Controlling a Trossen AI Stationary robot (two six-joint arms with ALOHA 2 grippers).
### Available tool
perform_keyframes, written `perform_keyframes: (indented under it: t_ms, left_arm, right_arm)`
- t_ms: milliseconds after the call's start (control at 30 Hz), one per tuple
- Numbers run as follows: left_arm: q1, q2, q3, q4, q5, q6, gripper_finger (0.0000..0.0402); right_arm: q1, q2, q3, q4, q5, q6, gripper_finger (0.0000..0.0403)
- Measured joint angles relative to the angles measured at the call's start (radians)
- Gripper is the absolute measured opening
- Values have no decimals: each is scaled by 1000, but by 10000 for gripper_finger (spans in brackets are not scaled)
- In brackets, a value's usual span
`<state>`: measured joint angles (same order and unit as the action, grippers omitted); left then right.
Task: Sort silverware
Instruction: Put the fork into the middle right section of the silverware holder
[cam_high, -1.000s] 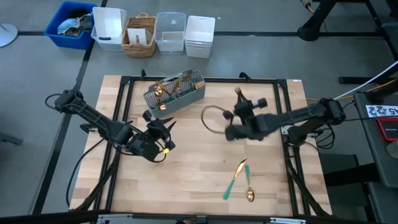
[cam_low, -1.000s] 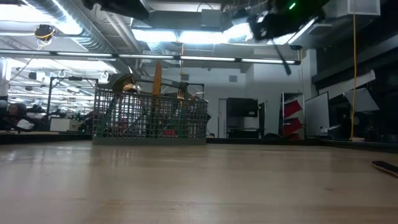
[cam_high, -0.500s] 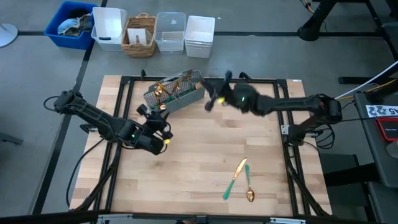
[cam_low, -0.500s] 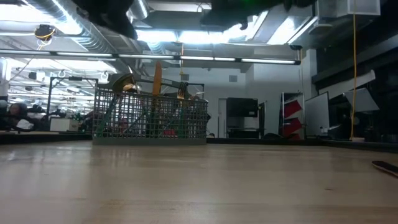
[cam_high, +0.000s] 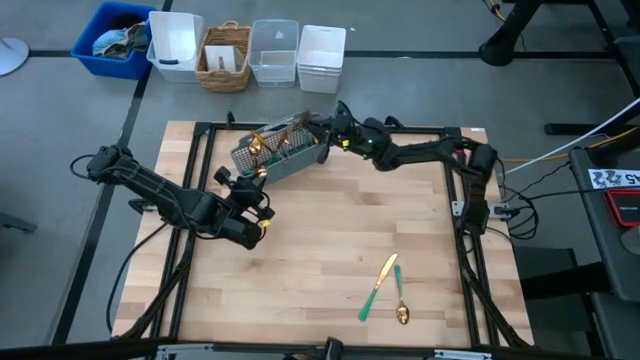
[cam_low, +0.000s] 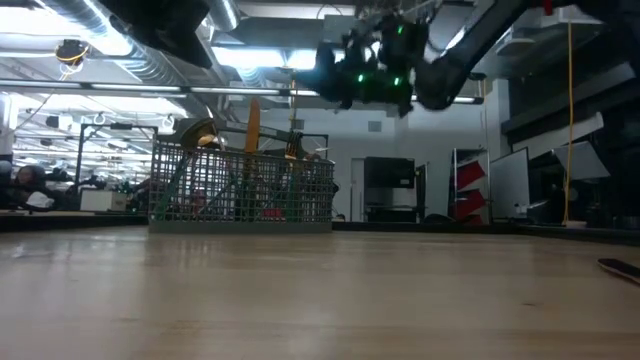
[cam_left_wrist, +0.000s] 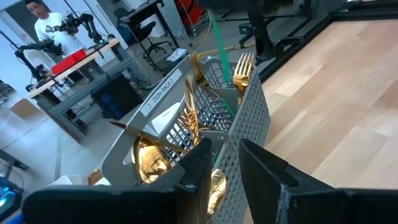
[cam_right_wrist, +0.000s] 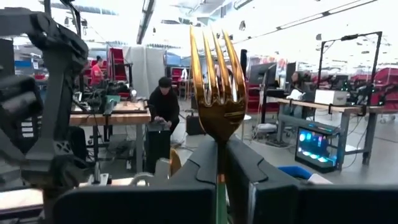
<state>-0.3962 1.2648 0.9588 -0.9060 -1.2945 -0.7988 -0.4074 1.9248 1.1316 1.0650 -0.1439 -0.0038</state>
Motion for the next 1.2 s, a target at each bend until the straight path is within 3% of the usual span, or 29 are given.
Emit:
perform_keyframes:
  t_ms: [333, 667, 1200]
  left_arm:
    - [3, 0, 0, 2, -1, -8, 73]
    - [3, 0, 0, 5, -1, -13, 73]
    - [3, 0, 0, 6, 2, -85, 73]
  right_arm:
    - [-27, 135, 0, 80, -4, 54, 19]
    - [-25, 137, 0, -82, 4, 52, 27]
    - [-25, 132, 0, -146, -3, 52, 112]
